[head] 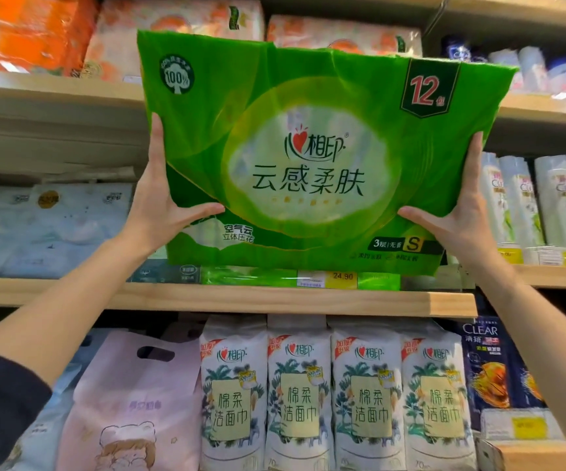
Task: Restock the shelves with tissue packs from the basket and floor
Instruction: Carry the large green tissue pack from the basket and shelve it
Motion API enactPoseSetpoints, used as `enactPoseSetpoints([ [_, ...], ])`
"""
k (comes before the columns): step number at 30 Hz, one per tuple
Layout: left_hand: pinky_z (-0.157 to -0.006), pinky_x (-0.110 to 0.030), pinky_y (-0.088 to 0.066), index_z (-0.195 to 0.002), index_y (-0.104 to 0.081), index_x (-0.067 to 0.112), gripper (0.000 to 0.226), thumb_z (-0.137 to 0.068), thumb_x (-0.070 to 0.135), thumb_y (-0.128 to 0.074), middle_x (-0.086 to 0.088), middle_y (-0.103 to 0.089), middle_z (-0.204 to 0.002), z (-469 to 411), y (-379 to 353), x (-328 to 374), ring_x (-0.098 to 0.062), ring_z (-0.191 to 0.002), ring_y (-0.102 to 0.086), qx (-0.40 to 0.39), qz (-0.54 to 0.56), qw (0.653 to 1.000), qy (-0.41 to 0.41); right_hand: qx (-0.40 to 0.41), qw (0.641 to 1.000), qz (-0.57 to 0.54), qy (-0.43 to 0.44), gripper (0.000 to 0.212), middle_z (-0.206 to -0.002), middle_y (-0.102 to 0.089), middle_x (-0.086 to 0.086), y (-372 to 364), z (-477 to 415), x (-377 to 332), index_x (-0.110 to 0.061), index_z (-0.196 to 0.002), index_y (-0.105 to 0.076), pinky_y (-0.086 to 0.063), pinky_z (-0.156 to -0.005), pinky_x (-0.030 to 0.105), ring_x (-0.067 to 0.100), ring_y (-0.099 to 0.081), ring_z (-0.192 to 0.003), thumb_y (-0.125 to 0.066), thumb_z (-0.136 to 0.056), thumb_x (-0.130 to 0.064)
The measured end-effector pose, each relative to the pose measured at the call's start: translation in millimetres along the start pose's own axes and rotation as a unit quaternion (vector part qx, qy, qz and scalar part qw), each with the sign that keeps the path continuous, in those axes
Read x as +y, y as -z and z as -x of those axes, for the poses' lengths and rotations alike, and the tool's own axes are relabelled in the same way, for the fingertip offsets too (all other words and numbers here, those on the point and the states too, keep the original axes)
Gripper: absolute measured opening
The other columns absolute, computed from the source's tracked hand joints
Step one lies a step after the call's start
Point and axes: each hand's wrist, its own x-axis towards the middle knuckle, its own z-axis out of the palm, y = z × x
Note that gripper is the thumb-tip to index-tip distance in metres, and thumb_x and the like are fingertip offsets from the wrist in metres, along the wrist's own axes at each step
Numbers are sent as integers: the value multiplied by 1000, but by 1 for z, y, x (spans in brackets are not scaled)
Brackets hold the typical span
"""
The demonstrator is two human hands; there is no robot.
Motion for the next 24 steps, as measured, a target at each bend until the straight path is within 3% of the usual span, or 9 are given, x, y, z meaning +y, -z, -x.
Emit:
enactPoseSetpoints([
  [4, -110, -31, -21, -148, 13, 12, 130, -60, 39, -79, -13, -23, -156, -6, -13, -3, -27, -140, -30, -2, -13, 1000, 10, 2, 1000, 17, -4, 126, -158, -15, 0, -3, -6, 15, -31, -146, 13, -29, -113, 50, 18, -25, -143, -66, -58, -73],
  [8, -112, -41, -23, -148, 14, 15, 130, -59, 44, -77, -12, -23, -156, -13, -23, -8, -28, -140, -30, 1, -14, 1000, 14, 16, 999, 29, 14, 127, -150, -17, -10, -7, -11, 20, -20, -149, 9, -24, -114, 40, 10, -22, -138, -63, -58, -74],
  [11, -113, -46, -25, -148, 14, 15, 131, -58, 46, -77, -13, -20, -157, -13, -32, -13, -30, -141, -29, 5, -17, 1000, 23, 13, 999, 41, 12, 126, -154, -19, -3, -13, -14, 28, -20, -149, 9, -26, -112, 37, 14, -26, -139, -64, -59, -70],
  [16, -116, -39, -19, -146, 14, 9, 130, -60, 40, -78, -15, -9, -159, -14, -42, -20, -27, -144, -22, 3, -2, 1000, 11, 9, 1000, 22, -1, 129, -157, -17, 9, -21, -9, 43, -15, -148, 10, -22, -109, 23, 12, -23, -139, -62, -59, -72],
  [19, -115, -39, -20, -146, 14, 6, 131, -60, 38, -79, -15, -9, -159, -16, -42, -18, -27, -143, -23, -1, -14, 1000, -4, 4, 1000, 25, -3, 127, -157, -18, 10, -21, -7, 47, -12, -148, 11, -23, -110, 22, 14, -23, -141, -69, -62, -62],
  [22, -112, -29, -21, -147, 13, 7, 131, -61, 32, -82, -11, -12, -158, -5, -44, -16, -17, -141, -24, -2, -14, 1000, 5, 0, 999, 41, -6, 124, -154, -18, 1, -20, 2, 48, -8, -148, 10, -20, -109, 17, 5, -21, -137, -74, -65, -45],
  [24, -110, -22, -20, -147, 13, 8, 131, -61, 32, -82, -10, -13, -158, 3, -45, -16, -13, -140, -23, -8, -6, 1000, 12, -6, 999, 35, -9, 125, -148, -15, -10, -19, 11, 50, -11, -148, 10, -20, -111, 19, 3, -19, -137, -72, -64, -51],
])
